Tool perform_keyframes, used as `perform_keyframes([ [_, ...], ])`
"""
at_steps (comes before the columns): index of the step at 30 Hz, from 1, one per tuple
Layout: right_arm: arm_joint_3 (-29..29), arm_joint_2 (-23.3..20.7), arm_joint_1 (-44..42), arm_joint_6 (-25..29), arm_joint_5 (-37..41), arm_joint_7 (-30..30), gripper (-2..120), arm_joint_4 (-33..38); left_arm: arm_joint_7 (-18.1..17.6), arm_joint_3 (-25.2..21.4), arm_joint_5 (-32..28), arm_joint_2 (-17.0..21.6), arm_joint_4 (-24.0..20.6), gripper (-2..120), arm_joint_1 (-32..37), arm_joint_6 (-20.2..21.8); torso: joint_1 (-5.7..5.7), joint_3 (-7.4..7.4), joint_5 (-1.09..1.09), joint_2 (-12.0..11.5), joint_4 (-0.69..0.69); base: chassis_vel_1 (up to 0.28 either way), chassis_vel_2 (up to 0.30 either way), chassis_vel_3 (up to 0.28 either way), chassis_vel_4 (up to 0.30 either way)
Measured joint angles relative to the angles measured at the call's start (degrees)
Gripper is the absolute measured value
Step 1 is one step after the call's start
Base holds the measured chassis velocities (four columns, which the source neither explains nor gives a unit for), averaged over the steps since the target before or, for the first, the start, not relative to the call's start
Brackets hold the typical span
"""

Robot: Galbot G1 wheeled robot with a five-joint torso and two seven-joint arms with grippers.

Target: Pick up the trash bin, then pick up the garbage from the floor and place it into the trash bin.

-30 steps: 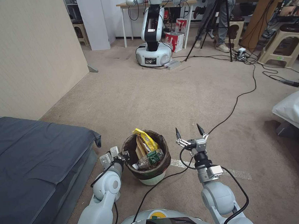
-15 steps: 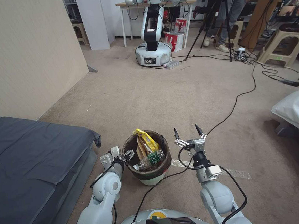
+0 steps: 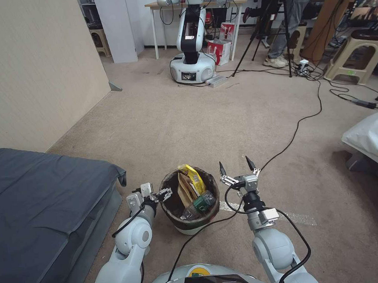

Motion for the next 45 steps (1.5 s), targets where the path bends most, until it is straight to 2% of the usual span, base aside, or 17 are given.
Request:
perform_keyframes([
  [5,-0.04,0.11,-0.16,0.13,-0.14,-0.2,100,-0.02,1.82,-0.1,2.82,0.37,-0.04,99,0.02,-2.84,0.0,0.0,0.0,0.0,0.0,0.0,0.0,0.0,0.0],
  [16,0.08,0.01,-0.53,0.31,-0.22,-0.59,100,0.39,2.2,-0.32,3.62,0.8,0.53,99,-0.55,-5.3,0.0,-0.01,0.01,0.01,0.01,0.0,0.0,0.0,0.0],
  [21,0.42,-0.06,-0.57,0.38,-0.2,-0.63,100,0.64,3.27,-0.41,4.95,0.87,-0.62,99,-0.13,-7.13,0.0,-0.01,0.01,0.01,0.0,0.0,0.0,0.0,0.0],
  [24,1.3,0.53,-0.55,0.94,-0.96,-0.03,100,0.7,5.95,-0.55,8.72,1.14,-2.58,99,0.94,-11.02,0.0,-0.01,0.01,0.01,0.0,0.0,0.0,0.0,0.0],
  [25,1.3,0.53,-0.55,0.94,-0.96,-0.03,100,0.7,5.95,-0.55,8.72,1.14,-2.58,99,0.94,-11.02,0.0,-0.01,0.01,0.01,0.0,0.0,0.0,0.0,0.0],
  [27,1.85,1.31,-1.2,0.57,-1.43,2.72,100,1.85,8.29,-0.51,12.43,1.25,-3.96,99,2.14,-14.26,0.0,-0.01,0.01,0.01,0.02,0.0,0.0,0.0,0.0],
  [28,1.85,1.31,-1.2,0.57,-1.43,2.72,100,1.85,8.29,-0.51,12.43,1.25,-3.96,99,2.14,-14.26,0.0,-0.01,0.01,0.01,0.02,0.0,0.0,0.0,0.0],
  [30,2.4,1.96,-2.0,-0.26,-1.49,4.92,100,2.99,10.92,-0.77,17.6,1.17,-3.78,100,2.85,-17.77,0.0,-0.01,0.01,0.01,0.01,0.0,0.0,0.0,0.0],
  [34,2.75,2.2,-2.37,-0.43,-1.49,5.56,100,3.39,12.1,-1.01,19.91,1.11,-3.47,100,3.08,-19.32,-0.01,-0.01,0.01,0.01,0.0,0.0,0.0,0.0,0.0],
  [36,3.83,2.67,-3.14,-0.24,-1.46,6.41,100,3.98,14.07,-1.48,23.85,1.03,-2.72,100,3.5,-22.17,-0.01,-0.01,0.01,0.01,0.01,0.0,0.0,0.0,0.0],
  [45,6.09,3.18,-4.79,1.69,-1.45,7.55,100,4.55,15.66,-1.51,27.25,1.03,-2.23,100,4.58,-27.13,-0.01,-0.01,0.01,0.01,0.0,0.0,0.0,0.0,0.0],
])
